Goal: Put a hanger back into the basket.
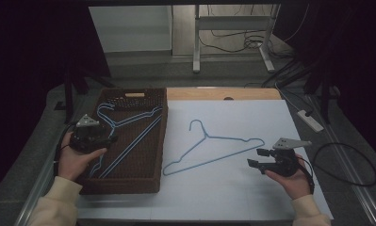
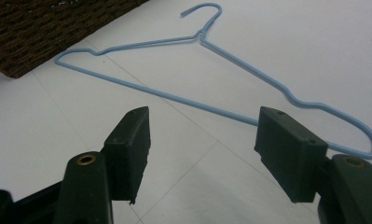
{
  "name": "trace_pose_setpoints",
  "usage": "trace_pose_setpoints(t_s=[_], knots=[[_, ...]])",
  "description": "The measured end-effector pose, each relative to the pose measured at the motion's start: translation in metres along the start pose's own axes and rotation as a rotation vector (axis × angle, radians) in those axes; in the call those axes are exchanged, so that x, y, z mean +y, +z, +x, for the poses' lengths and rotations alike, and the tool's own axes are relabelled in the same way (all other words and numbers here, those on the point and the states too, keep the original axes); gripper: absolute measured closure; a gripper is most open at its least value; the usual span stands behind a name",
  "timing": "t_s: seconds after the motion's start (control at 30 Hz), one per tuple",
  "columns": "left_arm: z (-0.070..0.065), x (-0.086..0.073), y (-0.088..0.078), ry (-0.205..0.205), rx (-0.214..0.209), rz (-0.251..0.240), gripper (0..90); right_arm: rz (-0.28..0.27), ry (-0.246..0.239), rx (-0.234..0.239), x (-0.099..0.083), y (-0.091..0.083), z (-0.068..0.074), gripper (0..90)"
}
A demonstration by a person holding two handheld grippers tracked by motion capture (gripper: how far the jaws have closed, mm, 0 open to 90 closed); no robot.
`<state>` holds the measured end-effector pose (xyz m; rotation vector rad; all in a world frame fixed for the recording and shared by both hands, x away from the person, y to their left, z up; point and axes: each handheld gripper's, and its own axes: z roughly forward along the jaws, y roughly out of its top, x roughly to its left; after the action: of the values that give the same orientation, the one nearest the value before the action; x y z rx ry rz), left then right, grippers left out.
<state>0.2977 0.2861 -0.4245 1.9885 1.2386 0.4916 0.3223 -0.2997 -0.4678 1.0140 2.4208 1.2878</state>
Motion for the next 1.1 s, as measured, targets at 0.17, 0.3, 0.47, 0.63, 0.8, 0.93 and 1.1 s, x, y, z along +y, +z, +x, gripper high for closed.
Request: trace_pose_setpoints(t_s=[0.17, 0.3, 0.47, 0.63, 0.8, 0.93, 1.1], knots=[[-0.019, -0.004, -0.010, 0.023, -0.066, -0.060, 38.9, 0.007, -0.003, -0.002, 0.000, 0.002, 0.000, 35.4], [-0.032, -0.009, -0.012, 0.038, -0.106, -0.088, 38.3, 0.011, -0.004, 0.001, -0.001, 0.005, 0.001, 35.1], [-0.043, -0.012, -0.011, 0.048, -0.137, -0.106, 37.4, 0.011, -0.010, 0.007, -0.001, 0.008, 0.003, 34.9], [-0.050, -0.017, -0.010, 0.050, -0.155, -0.128, 37.1, 0.001, -0.011, 0.004, -0.002, 0.006, 0.006, 35.0], [-0.058, -0.022, -0.007, 0.065, -0.160, -0.157, 37.0, -0.010, -0.007, -0.007, -0.003, 0.003, 0.010, 34.9], [-0.065, -0.026, -0.006, 0.083, -0.161, -0.163, 37.1, -0.024, -0.007, -0.009, -0.005, 0.002, 0.013, 34.8], [-0.071, -0.027, -0.002, 0.100, -0.171, -0.164, 37.0, -0.026, 0.005, -0.043, -0.005, 0.000, 0.016, 34.7]])
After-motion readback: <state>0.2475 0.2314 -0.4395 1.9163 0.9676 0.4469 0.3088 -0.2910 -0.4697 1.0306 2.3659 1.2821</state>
